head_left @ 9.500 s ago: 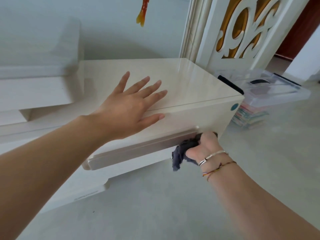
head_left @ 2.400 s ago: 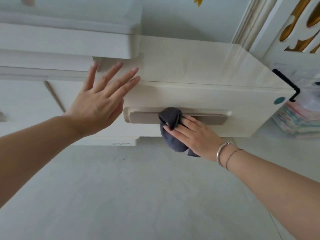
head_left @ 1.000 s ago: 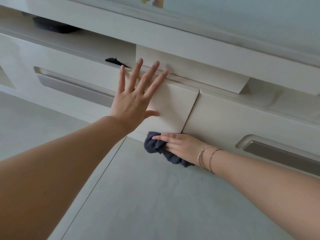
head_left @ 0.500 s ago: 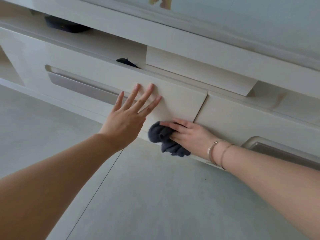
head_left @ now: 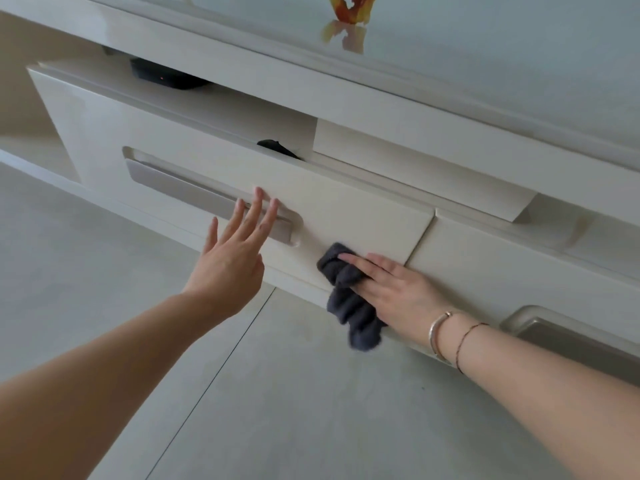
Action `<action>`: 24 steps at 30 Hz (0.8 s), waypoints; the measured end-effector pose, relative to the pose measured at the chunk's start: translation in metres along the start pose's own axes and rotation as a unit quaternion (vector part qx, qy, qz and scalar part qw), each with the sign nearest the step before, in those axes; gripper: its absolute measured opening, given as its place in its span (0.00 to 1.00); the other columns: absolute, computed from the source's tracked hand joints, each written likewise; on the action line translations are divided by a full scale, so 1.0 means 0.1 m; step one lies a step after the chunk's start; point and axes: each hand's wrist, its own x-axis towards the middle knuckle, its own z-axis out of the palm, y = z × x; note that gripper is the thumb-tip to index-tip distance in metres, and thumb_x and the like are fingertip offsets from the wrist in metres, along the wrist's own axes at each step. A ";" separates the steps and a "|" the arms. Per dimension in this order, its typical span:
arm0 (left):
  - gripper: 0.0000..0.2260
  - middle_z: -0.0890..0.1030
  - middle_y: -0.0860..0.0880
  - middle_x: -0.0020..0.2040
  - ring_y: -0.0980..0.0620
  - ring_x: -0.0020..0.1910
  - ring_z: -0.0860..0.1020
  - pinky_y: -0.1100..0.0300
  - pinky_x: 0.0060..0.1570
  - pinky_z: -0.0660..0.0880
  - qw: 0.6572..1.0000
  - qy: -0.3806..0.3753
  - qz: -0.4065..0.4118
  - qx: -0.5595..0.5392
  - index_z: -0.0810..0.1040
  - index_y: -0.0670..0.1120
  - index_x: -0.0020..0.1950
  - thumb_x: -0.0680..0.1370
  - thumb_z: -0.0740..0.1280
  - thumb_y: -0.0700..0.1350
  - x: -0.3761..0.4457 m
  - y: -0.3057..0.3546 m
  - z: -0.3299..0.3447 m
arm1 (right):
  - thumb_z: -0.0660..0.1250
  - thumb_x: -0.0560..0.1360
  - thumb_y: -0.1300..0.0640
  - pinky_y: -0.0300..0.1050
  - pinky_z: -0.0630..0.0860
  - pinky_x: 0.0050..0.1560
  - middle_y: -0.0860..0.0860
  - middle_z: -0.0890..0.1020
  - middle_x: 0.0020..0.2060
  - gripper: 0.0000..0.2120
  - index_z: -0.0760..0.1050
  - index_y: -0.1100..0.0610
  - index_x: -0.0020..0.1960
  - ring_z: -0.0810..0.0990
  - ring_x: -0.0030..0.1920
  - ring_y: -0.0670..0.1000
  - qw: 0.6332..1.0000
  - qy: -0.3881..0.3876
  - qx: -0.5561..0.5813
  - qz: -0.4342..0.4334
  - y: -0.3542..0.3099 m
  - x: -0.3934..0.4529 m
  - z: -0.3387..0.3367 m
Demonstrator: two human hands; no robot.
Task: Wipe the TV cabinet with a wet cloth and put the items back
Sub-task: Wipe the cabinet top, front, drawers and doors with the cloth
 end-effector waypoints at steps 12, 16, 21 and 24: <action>0.33 0.45 0.62 0.77 0.59 0.77 0.43 0.51 0.75 0.38 0.994 0.055 -0.010 -0.092 0.45 0.59 0.77 0.79 0.54 0.35 -0.03 -0.14 -0.09 | 0.51 0.77 0.54 0.53 0.44 0.74 0.52 0.69 0.71 0.25 0.63 0.54 0.74 0.54 0.76 0.61 0.975 0.153 -0.068 0.147 0.68 0.82 -0.70; 0.31 0.43 0.59 0.78 0.58 0.77 0.49 0.52 0.75 0.39 0.980 0.062 -0.088 -0.165 0.46 0.57 0.77 0.80 0.55 0.37 -0.05 -0.29 -0.10 | 0.46 0.77 0.58 0.52 0.42 0.76 0.54 0.66 0.71 0.25 0.56 0.61 0.73 0.46 0.77 0.59 0.979 0.132 -0.086 0.128 0.66 0.58 -0.61; 0.28 0.50 0.56 0.78 0.58 0.75 0.55 0.55 0.75 0.52 0.855 0.059 -0.255 -0.448 0.46 0.54 0.78 0.81 0.54 0.39 0.05 -0.38 -0.23 | 0.46 0.77 0.60 0.52 0.41 0.76 0.55 0.65 0.73 0.25 0.56 0.65 0.73 0.48 0.77 0.55 0.981 0.136 -0.131 0.039 0.69 0.72 -0.62; 0.26 0.58 0.53 0.77 0.56 0.75 0.59 0.59 0.72 0.56 0.803 0.058 -0.297 -0.514 0.49 0.49 0.78 0.82 0.54 0.39 0.12 -0.42 -0.33 | 0.48 0.77 0.55 0.52 0.43 0.75 0.50 0.65 0.74 0.26 0.61 0.57 0.74 0.50 0.77 0.56 0.978 0.155 -0.137 0.028 0.69 1.37 -0.87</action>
